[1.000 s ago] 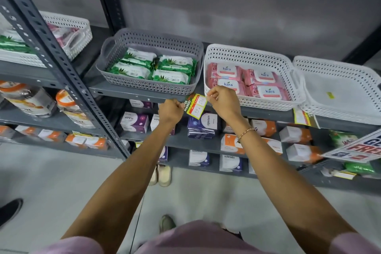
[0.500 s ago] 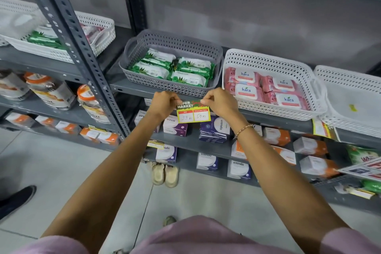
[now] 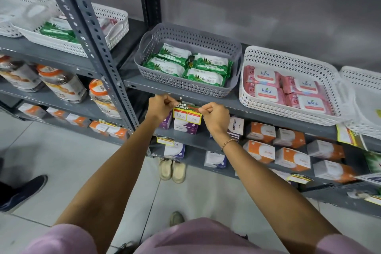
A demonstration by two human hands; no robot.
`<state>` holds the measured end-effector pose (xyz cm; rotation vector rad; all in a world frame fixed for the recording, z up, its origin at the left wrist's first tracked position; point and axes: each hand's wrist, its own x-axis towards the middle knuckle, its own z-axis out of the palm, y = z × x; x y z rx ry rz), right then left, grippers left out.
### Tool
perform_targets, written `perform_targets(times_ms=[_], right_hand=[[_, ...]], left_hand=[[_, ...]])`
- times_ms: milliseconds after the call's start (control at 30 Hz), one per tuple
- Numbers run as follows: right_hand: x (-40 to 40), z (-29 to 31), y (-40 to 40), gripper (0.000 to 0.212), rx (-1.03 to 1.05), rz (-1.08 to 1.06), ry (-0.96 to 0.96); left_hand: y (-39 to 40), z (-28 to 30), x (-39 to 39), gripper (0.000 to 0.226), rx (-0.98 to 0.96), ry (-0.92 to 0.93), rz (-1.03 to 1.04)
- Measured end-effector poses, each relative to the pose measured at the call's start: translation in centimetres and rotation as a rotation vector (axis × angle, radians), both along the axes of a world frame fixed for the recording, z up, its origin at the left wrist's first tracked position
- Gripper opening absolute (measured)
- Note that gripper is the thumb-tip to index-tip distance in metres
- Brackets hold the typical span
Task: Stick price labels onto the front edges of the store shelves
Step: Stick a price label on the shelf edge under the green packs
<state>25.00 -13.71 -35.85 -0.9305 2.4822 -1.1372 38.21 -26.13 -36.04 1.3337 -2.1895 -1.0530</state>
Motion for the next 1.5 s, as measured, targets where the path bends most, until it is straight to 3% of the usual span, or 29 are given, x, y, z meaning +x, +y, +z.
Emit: perform_targets(times_ms=[400,733,1500], right_hand=[[0.4,-1.8,-2.0,0.016,-0.043,-0.132,0.144],[-0.4,-3.2,-1.2,0.017,-0.102,-0.037,0.192],[0.3,-3.2,-2.6,0.020,-0.158,-0.138,0.149]], left_hand=[[0.1,-1.7,-2.1,0.008,-0.190,0.061,0.171],[0.4,-3.2,-1.8,0.012,-0.390,0.075,0.240],[-0.5,-3.5,-1.5,0.017,-0.387,0.146,0.256]])
